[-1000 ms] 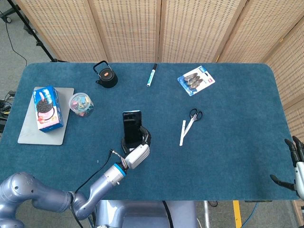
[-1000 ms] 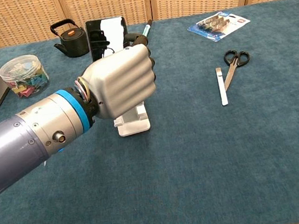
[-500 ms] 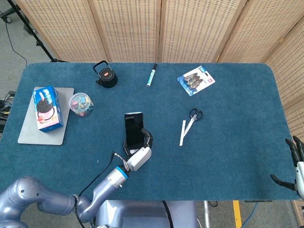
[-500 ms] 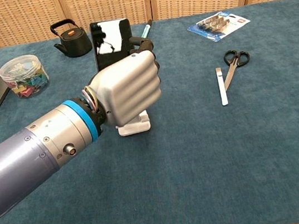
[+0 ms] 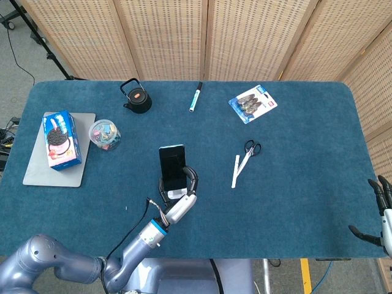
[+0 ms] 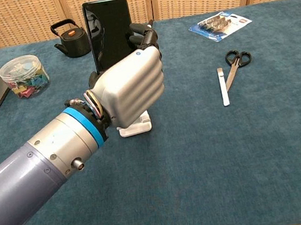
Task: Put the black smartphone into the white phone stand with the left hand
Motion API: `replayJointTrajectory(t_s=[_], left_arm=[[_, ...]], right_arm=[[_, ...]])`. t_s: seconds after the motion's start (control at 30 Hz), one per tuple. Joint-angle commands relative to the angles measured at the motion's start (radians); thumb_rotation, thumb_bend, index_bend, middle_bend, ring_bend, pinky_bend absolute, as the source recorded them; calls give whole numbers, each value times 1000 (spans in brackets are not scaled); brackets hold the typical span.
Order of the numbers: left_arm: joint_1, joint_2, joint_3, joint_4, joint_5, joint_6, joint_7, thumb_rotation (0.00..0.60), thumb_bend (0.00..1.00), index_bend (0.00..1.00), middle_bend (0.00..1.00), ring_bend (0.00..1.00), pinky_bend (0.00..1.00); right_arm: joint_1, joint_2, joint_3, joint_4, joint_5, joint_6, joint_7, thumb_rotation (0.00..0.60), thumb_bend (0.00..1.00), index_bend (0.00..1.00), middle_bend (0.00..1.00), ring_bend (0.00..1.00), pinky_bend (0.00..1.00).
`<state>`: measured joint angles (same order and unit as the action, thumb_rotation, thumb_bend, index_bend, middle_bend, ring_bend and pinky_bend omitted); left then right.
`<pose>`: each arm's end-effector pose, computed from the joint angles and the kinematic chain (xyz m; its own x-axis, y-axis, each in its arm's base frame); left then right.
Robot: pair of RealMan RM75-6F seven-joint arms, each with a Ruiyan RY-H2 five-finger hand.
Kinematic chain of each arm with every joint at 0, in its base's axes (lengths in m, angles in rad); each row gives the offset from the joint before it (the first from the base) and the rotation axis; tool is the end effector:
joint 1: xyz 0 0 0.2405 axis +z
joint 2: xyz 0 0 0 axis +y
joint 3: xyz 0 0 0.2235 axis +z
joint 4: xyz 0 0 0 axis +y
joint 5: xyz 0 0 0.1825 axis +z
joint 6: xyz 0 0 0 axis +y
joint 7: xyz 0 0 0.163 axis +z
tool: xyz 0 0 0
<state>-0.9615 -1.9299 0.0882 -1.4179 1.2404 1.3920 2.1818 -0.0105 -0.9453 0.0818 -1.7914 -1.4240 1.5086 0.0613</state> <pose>-0.0122 0.2506 -0.0675 0.6102 -0.6847 -0.3986 -0.5060 0.0503 -0.8610 -0.2727 -0.1733 0.2149 0.3293 0.0225 0.9440 -0.9364 0.1366 0.3234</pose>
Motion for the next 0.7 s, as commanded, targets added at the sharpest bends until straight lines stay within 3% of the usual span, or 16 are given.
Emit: replayJointTrajectory(t_s=[0.03, 0.7], left_arm=[[9, -11, -3, 14, 7, -5, -2, 600, 174, 688, 576, 376, 345], [68, -86, -11, 167, 92, -52, -55, 600, 174, 688, 578, 378, 345]], right_arm=[[0, 0, 0, 0, 0, 0, 0, 600, 0, 0, 0, 0, 0], [2, 0, -1, -1, 1, -4, -1, 600, 0, 0, 0, 0, 0]])
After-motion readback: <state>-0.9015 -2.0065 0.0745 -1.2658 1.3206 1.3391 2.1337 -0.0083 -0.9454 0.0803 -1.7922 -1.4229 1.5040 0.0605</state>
